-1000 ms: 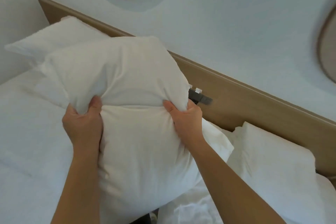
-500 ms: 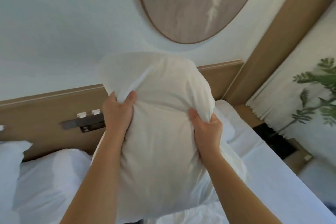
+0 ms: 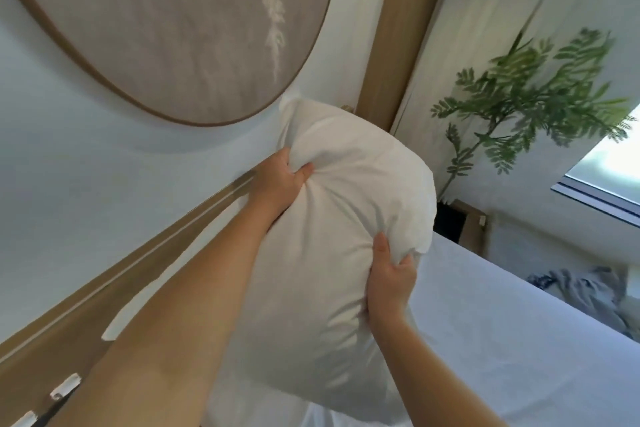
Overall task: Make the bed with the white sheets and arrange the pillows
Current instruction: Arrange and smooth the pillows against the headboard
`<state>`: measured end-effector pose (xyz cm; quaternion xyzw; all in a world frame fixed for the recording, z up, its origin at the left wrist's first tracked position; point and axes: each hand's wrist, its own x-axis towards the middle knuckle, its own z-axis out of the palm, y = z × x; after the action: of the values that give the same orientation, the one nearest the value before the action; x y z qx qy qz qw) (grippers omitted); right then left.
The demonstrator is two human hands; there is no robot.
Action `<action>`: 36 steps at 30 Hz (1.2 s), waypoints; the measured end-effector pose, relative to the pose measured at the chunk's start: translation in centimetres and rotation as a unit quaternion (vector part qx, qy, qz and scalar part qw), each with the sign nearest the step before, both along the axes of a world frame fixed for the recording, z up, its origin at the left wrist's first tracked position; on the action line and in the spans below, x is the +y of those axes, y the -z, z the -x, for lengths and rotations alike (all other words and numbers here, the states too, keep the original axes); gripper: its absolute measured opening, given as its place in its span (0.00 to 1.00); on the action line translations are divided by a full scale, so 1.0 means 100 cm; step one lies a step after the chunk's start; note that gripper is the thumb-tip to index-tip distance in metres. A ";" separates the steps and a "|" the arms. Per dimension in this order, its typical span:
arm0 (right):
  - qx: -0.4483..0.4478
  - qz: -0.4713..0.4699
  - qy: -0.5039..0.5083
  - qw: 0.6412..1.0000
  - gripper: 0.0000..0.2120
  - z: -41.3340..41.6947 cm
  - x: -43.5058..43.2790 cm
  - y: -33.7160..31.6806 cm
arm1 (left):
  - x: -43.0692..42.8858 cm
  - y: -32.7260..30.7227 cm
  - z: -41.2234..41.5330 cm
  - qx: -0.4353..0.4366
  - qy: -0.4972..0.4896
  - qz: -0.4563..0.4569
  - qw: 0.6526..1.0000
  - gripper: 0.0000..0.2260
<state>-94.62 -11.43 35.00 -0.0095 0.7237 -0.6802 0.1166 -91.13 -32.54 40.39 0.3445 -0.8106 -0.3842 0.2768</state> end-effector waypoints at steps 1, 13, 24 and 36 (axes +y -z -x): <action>-0.014 -0.049 -0.027 0.998 0.19 0.008 -0.014 0.012 | -0.017 0.007 0.008 -0.049 0.019 -0.002 0.999 0.21; 0.054 -0.594 -0.298 0.745 0.36 0.068 -0.056 0.123 | -0.056 0.167 -0.061 -0.448 0.114 -0.066 0.884 0.39; 0.170 -0.591 -0.396 0.682 0.34 0.125 -0.135 0.176 | -0.050 0.232 -0.051 -0.394 0.066 -0.022 0.916 0.35; 0.204 -0.569 -0.439 0.665 0.45 0.329 -0.264 0.392 | -0.060 0.469 0.028 -0.368 -0.237 -0.066 0.897 0.38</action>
<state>-127.52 -37.79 -4.22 -0.3964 0.8877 0.0127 0.2338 -93.94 -38.53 -6.47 0.6610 -0.7214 -0.2058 0.0180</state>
